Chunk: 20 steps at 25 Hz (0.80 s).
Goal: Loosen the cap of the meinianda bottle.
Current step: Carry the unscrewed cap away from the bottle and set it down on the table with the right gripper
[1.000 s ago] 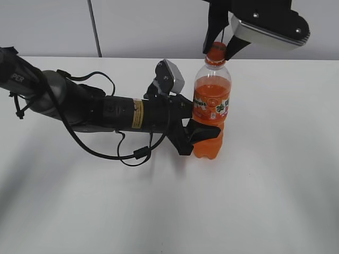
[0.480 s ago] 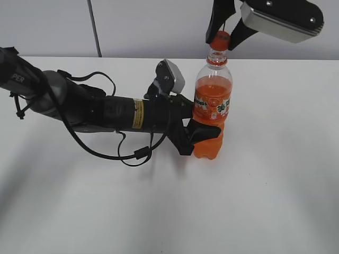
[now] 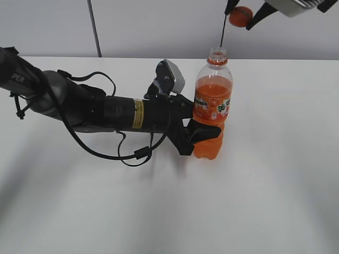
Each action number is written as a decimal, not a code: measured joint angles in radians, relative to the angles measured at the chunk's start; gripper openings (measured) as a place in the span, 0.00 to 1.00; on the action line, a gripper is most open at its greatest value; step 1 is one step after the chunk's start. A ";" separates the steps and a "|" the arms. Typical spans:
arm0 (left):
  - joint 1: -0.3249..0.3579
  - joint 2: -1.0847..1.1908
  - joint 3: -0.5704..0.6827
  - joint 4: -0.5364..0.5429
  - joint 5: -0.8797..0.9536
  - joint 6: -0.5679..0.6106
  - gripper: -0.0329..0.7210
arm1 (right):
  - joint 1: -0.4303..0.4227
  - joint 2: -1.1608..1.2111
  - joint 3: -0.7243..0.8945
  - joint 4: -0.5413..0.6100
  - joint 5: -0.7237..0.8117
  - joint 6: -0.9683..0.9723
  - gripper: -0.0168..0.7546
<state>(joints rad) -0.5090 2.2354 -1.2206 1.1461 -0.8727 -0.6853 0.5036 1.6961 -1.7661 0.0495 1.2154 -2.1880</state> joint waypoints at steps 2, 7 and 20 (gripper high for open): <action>0.000 0.000 0.000 0.000 0.000 0.000 0.59 | -0.001 -0.009 -0.007 -0.050 0.000 0.240 0.37; 0.000 0.000 0.000 0.000 0.001 0.000 0.59 | -0.015 -0.021 -0.014 -0.124 0.001 0.815 0.37; 0.000 0.000 0.000 0.000 0.001 0.000 0.59 | -0.019 -0.021 -0.014 -0.140 0.003 2.027 0.37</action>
<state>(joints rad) -0.5090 2.2354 -1.2206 1.1461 -0.8718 -0.6853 0.4843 1.6751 -1.7797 -0.0909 1.2181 -0.1615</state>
